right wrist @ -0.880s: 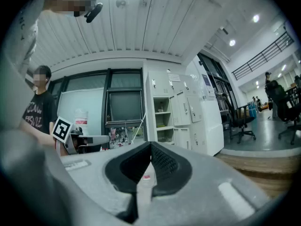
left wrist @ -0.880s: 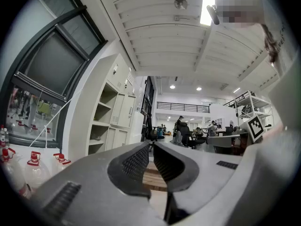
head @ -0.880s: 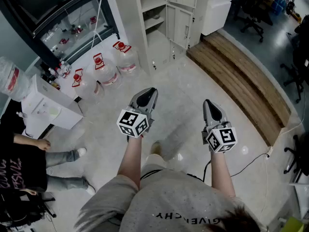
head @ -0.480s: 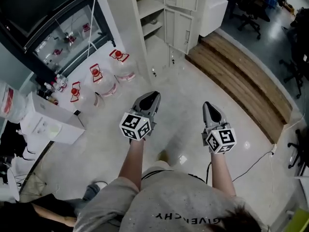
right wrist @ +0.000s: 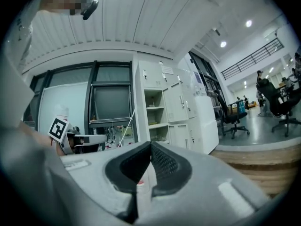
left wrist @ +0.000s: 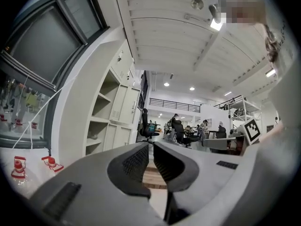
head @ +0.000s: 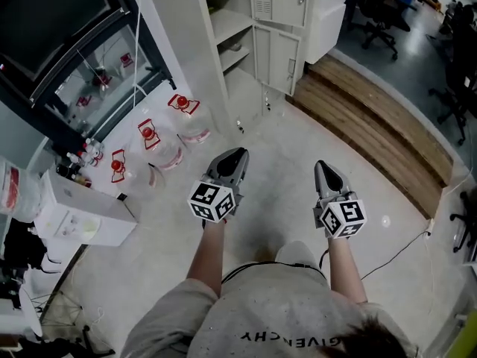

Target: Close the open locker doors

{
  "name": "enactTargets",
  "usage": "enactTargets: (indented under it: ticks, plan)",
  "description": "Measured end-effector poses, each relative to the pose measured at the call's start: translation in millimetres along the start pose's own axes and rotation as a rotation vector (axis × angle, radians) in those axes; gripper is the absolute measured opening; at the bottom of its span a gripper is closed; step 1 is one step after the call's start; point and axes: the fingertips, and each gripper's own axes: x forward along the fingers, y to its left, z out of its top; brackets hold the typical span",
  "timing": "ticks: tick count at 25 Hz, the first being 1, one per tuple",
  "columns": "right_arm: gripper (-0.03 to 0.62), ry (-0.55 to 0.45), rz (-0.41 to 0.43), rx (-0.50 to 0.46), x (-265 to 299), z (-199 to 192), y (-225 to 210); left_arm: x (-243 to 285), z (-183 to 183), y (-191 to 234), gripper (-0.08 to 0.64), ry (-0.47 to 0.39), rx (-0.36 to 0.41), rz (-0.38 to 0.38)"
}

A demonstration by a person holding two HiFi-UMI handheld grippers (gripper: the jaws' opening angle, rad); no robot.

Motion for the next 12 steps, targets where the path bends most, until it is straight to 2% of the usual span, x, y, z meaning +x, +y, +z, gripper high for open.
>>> enactTargets:
  ticks: [6, 12]
  plan:
    - [-0.005, 0.022, 0.024, -0.001, 19.4, 2.1, -1.5, 10.7, 1.1, 15.0, 0.029, -0.011, -0.027, 0.007]
    - [-0.005, 0.005, 0.019, 0.017, 59.8, 0.9, -27.7, 41.2, 0.9, 35.0, 0.029, -0.008, -0.023, -0.001]
